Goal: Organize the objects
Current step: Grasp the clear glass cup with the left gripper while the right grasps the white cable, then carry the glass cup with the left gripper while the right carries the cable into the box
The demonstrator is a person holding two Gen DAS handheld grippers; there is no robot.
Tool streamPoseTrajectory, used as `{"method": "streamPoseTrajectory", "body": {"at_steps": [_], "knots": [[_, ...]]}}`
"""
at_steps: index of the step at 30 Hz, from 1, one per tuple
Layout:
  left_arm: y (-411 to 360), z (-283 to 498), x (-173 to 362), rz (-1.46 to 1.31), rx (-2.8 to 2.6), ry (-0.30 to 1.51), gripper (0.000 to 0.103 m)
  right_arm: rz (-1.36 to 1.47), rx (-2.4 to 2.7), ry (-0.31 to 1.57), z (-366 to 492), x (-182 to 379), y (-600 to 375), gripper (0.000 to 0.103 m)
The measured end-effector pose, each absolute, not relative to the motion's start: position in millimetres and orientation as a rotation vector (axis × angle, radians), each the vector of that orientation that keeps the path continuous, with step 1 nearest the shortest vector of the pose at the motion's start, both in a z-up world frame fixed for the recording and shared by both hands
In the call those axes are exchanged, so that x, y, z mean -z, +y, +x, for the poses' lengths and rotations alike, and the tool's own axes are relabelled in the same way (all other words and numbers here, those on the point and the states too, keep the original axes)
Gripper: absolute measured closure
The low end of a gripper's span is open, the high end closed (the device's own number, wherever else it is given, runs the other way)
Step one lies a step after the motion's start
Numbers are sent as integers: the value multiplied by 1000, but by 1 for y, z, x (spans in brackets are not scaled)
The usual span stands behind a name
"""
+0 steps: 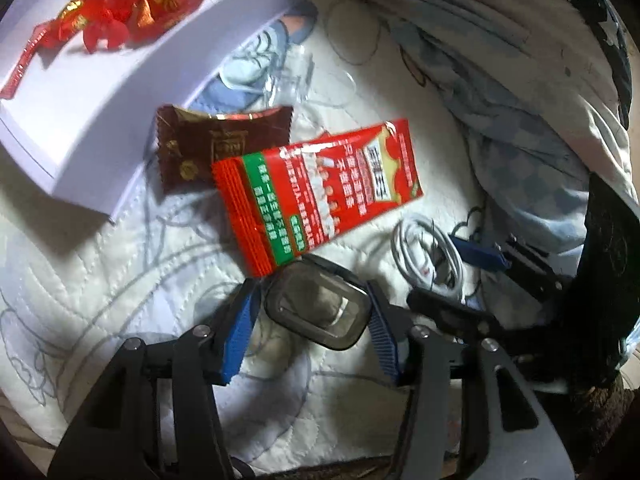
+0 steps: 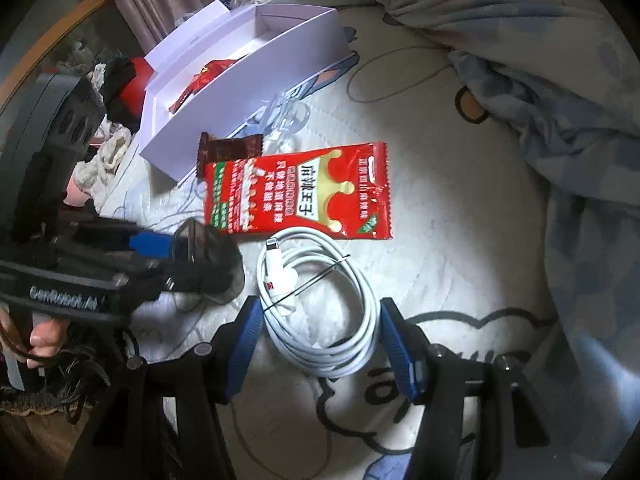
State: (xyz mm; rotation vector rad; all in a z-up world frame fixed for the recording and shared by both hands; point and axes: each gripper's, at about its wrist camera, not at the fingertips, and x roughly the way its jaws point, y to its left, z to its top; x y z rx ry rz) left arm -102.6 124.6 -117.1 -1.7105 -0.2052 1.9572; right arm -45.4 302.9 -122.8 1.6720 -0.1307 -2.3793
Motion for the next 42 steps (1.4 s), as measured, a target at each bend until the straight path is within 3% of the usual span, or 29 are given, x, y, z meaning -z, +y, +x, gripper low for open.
{"method": "streamPoseTrajectory", "body": {"at_steps": [2,20,42], "knots": [[125,-102,114,-1689,-1972,-204,58,1678,2378,-136,-45,123,303,43],[109,-91,89,-1653,-1998,-206,58,1681,2347,-132,-46,108,286,43],[41,-108,31,-1573,-2112,-235,58,1592,2391,-133,-55,41,237,43]]}}
